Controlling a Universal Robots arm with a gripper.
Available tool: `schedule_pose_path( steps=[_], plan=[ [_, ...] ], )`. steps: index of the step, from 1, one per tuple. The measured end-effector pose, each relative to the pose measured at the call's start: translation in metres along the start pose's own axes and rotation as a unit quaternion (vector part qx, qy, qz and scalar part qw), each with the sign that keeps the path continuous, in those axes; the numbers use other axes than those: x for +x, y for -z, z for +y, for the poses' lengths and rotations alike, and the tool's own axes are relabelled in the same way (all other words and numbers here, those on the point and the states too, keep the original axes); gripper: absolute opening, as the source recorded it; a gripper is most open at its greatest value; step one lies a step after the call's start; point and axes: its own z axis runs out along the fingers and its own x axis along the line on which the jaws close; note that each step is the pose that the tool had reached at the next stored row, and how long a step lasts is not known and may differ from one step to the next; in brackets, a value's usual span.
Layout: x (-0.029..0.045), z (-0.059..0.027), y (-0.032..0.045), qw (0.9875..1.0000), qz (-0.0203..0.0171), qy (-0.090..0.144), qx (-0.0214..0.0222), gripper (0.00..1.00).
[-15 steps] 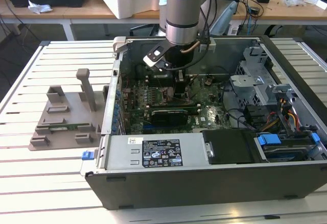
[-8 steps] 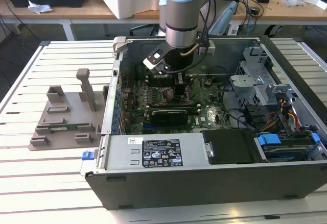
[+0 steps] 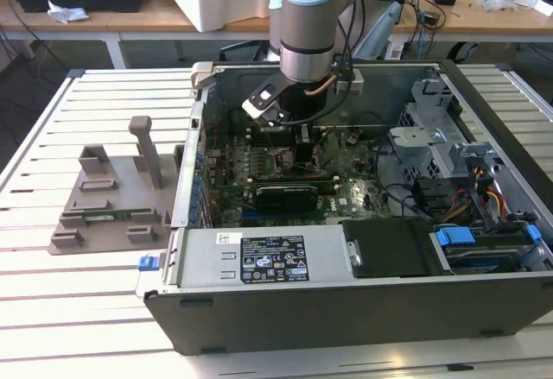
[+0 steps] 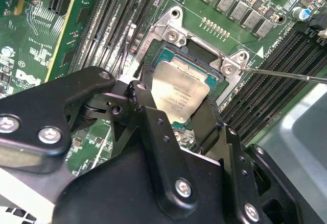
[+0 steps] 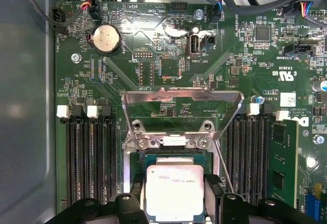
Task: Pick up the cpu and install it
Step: 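Place the cpu into insertion slot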
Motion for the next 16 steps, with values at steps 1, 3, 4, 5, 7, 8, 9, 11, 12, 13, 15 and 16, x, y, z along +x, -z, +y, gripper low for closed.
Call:
schedule_pose_path(
  steps=[1,3,4,5,7,8,9,11,12,13,15,16],
  plan=[
    [0.0,0.0,-0.0001,1.0,0.0001,0.0,0.0,0.54],
    [0.0,0.0,-0.0001,1.0,0.0001,0.0,0.0,0.54],
    [0.0,0.0,-0.0001,1.0,0.0001,0.0,-0.0001,0.54],
    [0.0,0.0,-0.0002,1.0,0.0001,0.0,-0.0001,0.56],
    [0.0,0.0,-0.0002,1.0,0.0001,0.0,-0.0001,0.62],
    [0.0,0.0,-0.0002,1.0,0.0001,0.0,-0.0001,0.62],
    [0.0,0.0,-0.0002,1.0,0.0001,0.0,-0.0001,0.62],
    [0.0,0.0,0.0017,1.0,0.0002,0.0,-0.0001,0.62],
    [-0.0002,0.0,0.0051,1.0,0.0001,0.0,-0.0001,0.62],
    [-0.0004,-0.0001,0.0082,1.0,0.0001,0.0,-0.0001,0.62],
    [-0.0008,-0.0001,0.0252,1.0,0.0001,0.0,-0.0001,0.6],
    [-0.001,-0.0002,0.031,1.0,0.0002,0.0,0.0,0.54]
  ],
)
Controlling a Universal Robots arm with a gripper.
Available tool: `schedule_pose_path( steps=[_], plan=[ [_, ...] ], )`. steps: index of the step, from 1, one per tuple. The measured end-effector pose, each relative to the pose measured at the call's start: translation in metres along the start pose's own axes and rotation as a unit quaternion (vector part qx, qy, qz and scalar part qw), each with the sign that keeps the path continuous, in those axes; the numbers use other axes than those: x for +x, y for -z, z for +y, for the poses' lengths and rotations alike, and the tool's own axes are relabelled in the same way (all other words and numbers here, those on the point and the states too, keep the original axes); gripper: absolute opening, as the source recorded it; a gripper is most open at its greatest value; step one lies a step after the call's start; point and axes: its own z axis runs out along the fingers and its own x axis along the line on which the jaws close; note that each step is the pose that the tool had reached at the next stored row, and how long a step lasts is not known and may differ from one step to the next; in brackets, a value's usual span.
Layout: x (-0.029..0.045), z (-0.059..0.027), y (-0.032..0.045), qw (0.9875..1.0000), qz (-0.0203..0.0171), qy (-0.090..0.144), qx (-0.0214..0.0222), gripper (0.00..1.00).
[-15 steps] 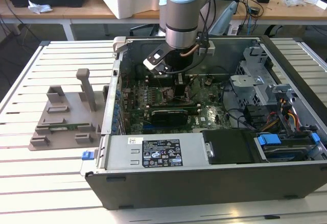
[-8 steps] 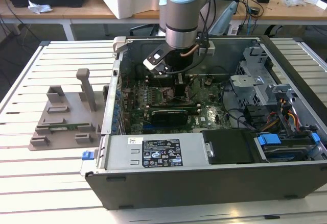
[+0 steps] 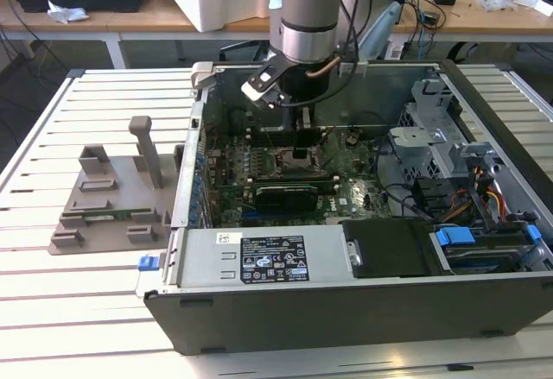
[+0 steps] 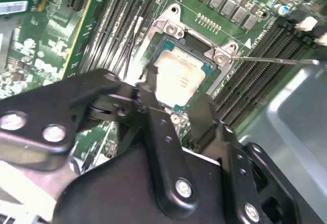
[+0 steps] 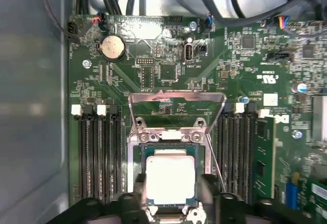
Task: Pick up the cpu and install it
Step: 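Place the cpu into insertion slot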
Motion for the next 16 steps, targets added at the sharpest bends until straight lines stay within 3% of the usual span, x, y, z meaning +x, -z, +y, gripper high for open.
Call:
schedule_pose_path(
  steps=[3,7,8,9,11,13,16],
  plan=[
    [-0.0006,-0.0001,0.0137,1.0,0.0004,0.0,0.0,0.35],
    [-0.0004,-0.0002,0.0342,1.0,0.0004,0.0,0.0,0.35],
    [-0.0003,-0.0002,0.0384,1.0,0.0004,0.0,0.0,0.27],
    [-0.0004,-0.0002,0.0425,1.0,0.0003,0.0,0.0,0.27],
    [-0.0012,-0.0004,0.0625,1.0,0.0003,0.0,0.0,0.11],
    [-0.0017,-0.0005,0.0746,1.0,0.0005,0.0,0.0,0.11],
    [-0.0021,-0.0006,0.0822,1.0,0.0014,0.0,0.0,0.11]
  ],
)
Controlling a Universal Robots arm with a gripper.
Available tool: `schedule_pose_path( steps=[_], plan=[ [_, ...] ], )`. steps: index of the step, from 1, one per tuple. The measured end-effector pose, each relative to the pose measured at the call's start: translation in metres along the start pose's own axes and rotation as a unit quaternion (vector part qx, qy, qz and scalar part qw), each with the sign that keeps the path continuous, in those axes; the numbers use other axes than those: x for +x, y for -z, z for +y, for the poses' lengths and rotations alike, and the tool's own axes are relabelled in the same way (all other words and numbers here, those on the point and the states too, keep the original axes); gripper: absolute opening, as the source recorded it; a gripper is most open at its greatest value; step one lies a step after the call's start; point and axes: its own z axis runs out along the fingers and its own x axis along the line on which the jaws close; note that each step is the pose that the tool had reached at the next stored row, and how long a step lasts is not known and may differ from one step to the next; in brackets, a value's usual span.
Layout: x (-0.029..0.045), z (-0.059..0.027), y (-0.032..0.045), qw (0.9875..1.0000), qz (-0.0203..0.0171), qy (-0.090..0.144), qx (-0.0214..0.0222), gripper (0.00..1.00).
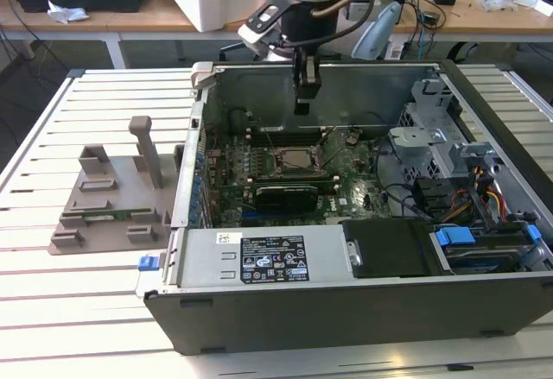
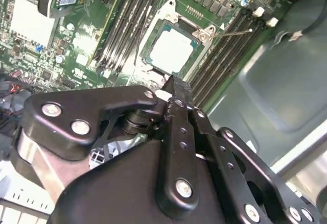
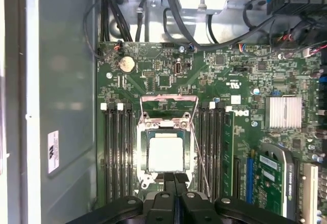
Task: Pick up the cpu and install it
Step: 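Place the cpu into insertion slot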
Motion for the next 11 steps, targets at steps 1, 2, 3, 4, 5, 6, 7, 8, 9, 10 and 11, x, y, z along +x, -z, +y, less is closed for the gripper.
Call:
schedule_pose_path(
  steps=[1,2,3,4,5,6,7,8,9,10,11],
  plan=[
    [-0.0001,0.0,0.0023,1.0,0.0009,0.0,0.0,0.11],
    [-0.0001,0.0,0.0027,1.0,0.0015,0.0,0.0,0.11],
    [-0.0001,0.0,0.0027,1.0,0.0021,0.0,-0.0001,0.11],
    [-0.0001,0.0001,0.0028,1.0,0.002,0.0,0.0,0.11],
    [-0.0001,0.0,0.0028,1.0,0.002,0.0,0.0,0.11],
    [-0.0001,0.0001,0.0028,1.0,0.002,0.0,0.0,0.11],
    [-0.0001,0.0,0.0028,1.0,0.0021,0.0,0.0,0.11],
    [-0.0001,0.0001,0.0028,1.0,0.0021,0.0,0.0,0.11],
    [-0.0001,0.0001,0.0028,1.0,0.0021,0.0,0.0,0.11],
    [-0.0001,0.0,0.0028,1.0,0.0021,0.0,0.0,0.11],
    [-0.0001,0.0,0.0028,1.0,0.0021,0.0,0.0,0.11]
  ],
)
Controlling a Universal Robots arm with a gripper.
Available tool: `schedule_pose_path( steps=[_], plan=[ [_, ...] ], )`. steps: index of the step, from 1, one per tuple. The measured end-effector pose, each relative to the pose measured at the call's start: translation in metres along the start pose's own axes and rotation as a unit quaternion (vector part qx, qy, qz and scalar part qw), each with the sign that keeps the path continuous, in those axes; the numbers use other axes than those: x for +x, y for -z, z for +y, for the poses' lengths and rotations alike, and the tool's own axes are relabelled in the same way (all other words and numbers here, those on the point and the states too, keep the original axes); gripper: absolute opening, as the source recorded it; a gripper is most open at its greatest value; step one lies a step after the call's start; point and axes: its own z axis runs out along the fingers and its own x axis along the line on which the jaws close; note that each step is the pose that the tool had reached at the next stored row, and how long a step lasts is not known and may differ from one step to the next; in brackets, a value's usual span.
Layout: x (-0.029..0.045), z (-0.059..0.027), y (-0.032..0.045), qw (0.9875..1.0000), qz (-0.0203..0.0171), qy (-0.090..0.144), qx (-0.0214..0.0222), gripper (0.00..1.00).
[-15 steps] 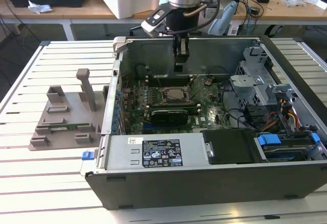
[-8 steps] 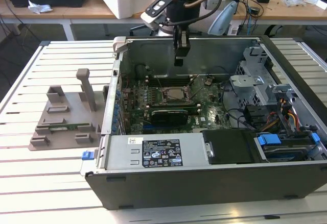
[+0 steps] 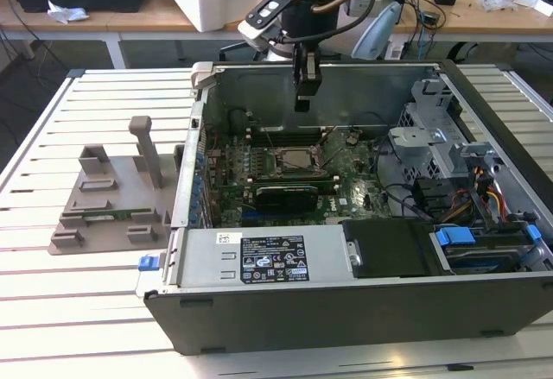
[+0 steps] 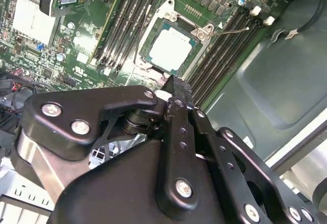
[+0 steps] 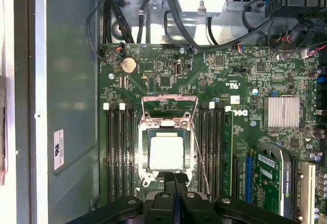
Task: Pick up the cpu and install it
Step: 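Place the cpu into insertion slot, then close the cpu cover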
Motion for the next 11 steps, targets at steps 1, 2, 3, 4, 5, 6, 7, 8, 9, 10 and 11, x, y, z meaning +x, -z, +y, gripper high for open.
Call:
schedule_pose_path(
  steps=[1,2,3,4,5,6,7,8,9,10,11],
  plan=[
    [0.0,0.0,0.0,1.0,0.0,0.0,0.0,0.11],
    [0.0,0.0,0.0,1.0,0.0001,0.0,0.0,0.11],
    [0.0,0.0,0.0,1.0,0.0001,0.0,0.0,0.11],
    [0.0,0.0,0.0,1.0,0.0001,0.0,0.0,0.11],
    [0.0,0.0001,0.0,1.0,0.0001,0.0,0.0,0.11],
    [0.0,0.0006,0.0,1.0,0.0001,0.0,0.0,0.11],
    [0.0,0.0023,0.0001,1.0,0.0001,0.0,0.0001,0.11],
    [0.0001,0.0183,0.0001,1.0,0.0001,0.001,0.0016,0.11],
    [0.0001,0.0228,0.0001,1.0,0.0001,0.001,0.0021,0.11],
    [0.0002,0.0273,0.0002,1.0,0.0,0.002,0.0027,0.11],
    [0.0002,0.0346,0.0002,1.0,0.0001,0.002,0.0038,0.11]
  ],
)
